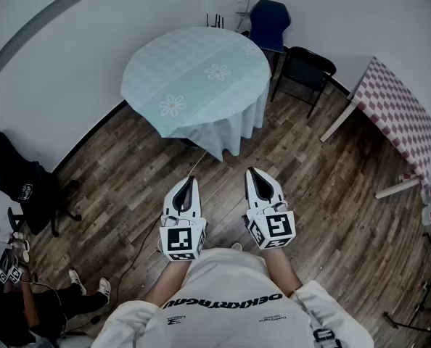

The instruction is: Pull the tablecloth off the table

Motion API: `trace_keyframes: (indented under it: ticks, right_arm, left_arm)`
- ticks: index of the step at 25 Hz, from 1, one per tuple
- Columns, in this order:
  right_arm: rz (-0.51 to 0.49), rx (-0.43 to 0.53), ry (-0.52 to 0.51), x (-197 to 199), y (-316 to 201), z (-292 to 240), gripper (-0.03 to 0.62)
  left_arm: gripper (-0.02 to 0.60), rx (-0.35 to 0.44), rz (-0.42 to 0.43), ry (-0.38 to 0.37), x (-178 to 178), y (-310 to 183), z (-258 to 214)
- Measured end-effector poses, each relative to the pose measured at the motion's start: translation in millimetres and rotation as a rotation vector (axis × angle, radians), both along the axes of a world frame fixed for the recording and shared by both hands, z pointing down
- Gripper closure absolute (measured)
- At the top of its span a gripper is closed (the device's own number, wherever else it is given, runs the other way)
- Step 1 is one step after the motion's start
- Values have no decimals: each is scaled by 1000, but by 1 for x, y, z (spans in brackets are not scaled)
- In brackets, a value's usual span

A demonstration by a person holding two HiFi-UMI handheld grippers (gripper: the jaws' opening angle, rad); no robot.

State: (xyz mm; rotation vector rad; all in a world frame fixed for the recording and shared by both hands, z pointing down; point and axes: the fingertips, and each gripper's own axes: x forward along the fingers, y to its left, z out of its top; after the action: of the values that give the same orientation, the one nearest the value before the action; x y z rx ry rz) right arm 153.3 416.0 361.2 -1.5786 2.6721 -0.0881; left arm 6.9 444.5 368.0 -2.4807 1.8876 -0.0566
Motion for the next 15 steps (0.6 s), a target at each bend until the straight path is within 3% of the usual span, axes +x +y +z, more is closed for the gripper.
trace_keyframes:
  ticks: [6,9,15]
  right_arm:
    - [5,6,-27,19,2,-2,556]
    - [-20,-13,-32,28,3,6,556]
    - [-62,-58,10,54,13,32,556]
  left_arm:
    - [566,-20,6,23,18,5,7]
    - [566,-32,20,-6,35,6,13]
    - [566,-82,-9,1,66,17,39]
